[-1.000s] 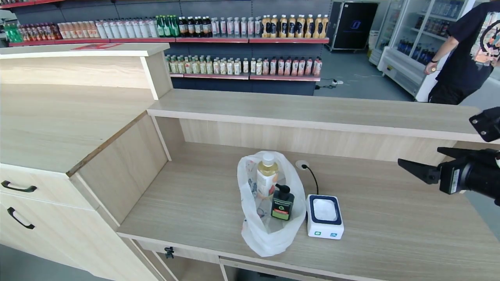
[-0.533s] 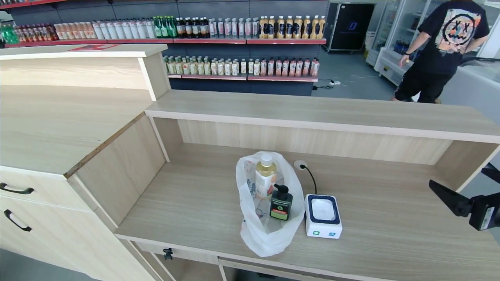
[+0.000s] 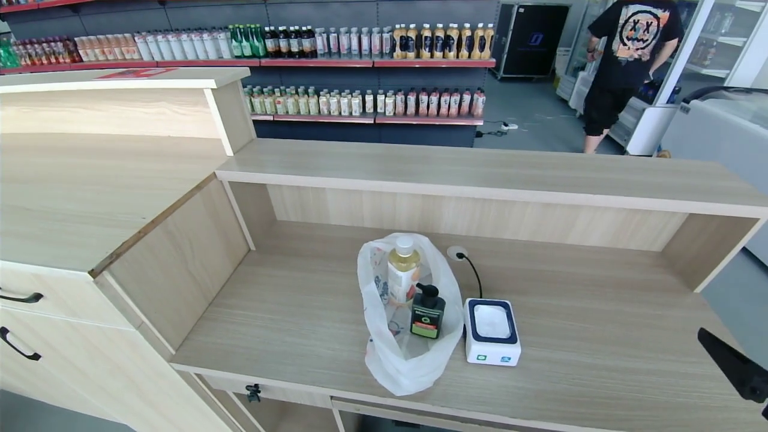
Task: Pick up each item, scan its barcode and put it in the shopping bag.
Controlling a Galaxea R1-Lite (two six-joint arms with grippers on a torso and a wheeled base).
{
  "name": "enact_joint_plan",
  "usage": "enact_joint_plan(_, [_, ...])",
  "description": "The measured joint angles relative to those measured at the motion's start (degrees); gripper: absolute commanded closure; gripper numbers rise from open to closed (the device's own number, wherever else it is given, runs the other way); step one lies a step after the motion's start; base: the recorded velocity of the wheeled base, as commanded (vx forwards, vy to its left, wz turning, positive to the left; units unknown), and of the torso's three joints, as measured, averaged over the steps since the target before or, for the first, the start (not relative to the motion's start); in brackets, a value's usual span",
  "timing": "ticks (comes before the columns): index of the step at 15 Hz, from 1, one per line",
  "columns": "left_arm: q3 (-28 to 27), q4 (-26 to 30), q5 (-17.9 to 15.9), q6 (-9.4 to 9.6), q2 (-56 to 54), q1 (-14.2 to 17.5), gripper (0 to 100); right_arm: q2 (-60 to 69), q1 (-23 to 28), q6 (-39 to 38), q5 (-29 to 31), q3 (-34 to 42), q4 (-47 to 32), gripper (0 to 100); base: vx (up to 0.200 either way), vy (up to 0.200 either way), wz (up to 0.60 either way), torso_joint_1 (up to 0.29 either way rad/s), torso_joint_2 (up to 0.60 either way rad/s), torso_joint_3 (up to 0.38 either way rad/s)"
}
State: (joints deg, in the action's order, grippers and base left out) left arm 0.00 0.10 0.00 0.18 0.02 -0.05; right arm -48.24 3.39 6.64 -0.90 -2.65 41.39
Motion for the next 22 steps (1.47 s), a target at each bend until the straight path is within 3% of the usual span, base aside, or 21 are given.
enact_joint_plan(7, [0.0, 0.0, 0.0, 0.00, 0.0, 0.0, 0, 29.5, -1.6, -2.6, 2.8, 2.6, -31.4, 0, 0.000, 0.000, 0.00, 0.000, 0.00, 0.000])
enact_joint_plan(9, [0.0, 0.0, 0.0, 0.00, 0.0, 0.0, 0, 37.5, -2.5, -3.5, 2.8, 2.6, -36.7, 0, 0.000, 0.000, 0.00, 0.000, 0.00, 0.000])
enact_joint_plan(13, [0.0, 0.0, 0.0, 0.00, 0.0, 0.0, 0, 46.1, -3.8, -6.1, 3.0, 2.6, -41.4, 0, 0.000, 0.000, 0.00, 0.000, 0.00, 0.000])
enact_joint_plan(22, [0.0, 0.0, 0.0, 0.00, 0.0, 0.0, 0, 48.4, -3.7, -6.7, 3.2, 2.5, -41.7, 0, 0.000, 0.000, 0.00, 0.000, 0.00, 0.000])
